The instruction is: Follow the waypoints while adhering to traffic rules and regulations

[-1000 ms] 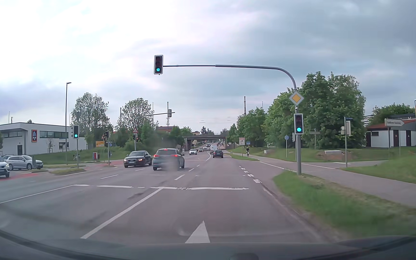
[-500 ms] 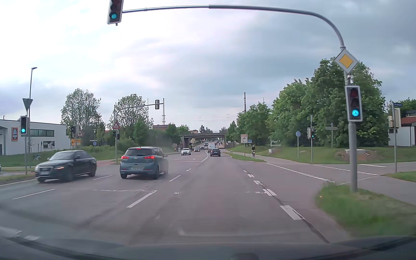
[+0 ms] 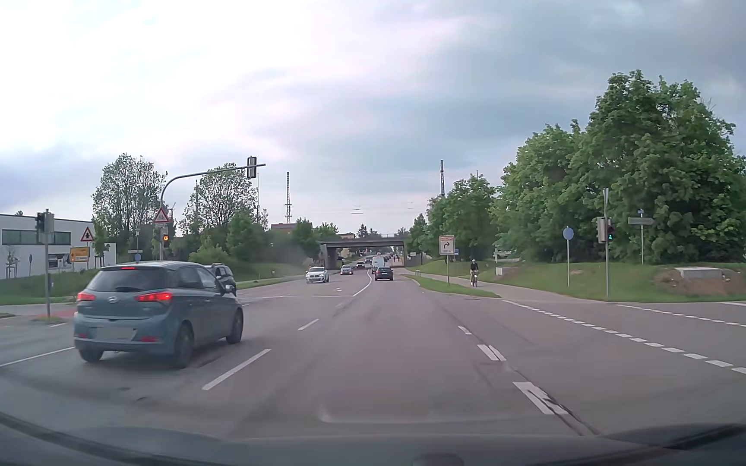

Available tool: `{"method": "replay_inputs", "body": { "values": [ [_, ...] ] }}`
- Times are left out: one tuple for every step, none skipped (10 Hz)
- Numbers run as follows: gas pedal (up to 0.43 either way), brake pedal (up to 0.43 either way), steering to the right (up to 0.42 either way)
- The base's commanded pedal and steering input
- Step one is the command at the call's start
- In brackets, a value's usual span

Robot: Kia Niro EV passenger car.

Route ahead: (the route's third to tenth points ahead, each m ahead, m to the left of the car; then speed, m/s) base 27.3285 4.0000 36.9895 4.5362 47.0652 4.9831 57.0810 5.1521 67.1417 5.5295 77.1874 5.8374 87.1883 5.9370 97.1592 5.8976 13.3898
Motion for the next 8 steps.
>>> {"method": "replay_inputs", "body": {
  "values": [
    [0.087, 0.000, -0.007],
    [0.087, 0.000, -0.008],
    [0.087, 0.000, -0.008],
    [0.087, 0.000, -0.008],
    [0.110, 0.000, -0.007],
    [0.138, 0.000, -0.007],
    [0.138, 0.000, -0.007],
    [0.138, 0.000, -0.007]
  ]
}}
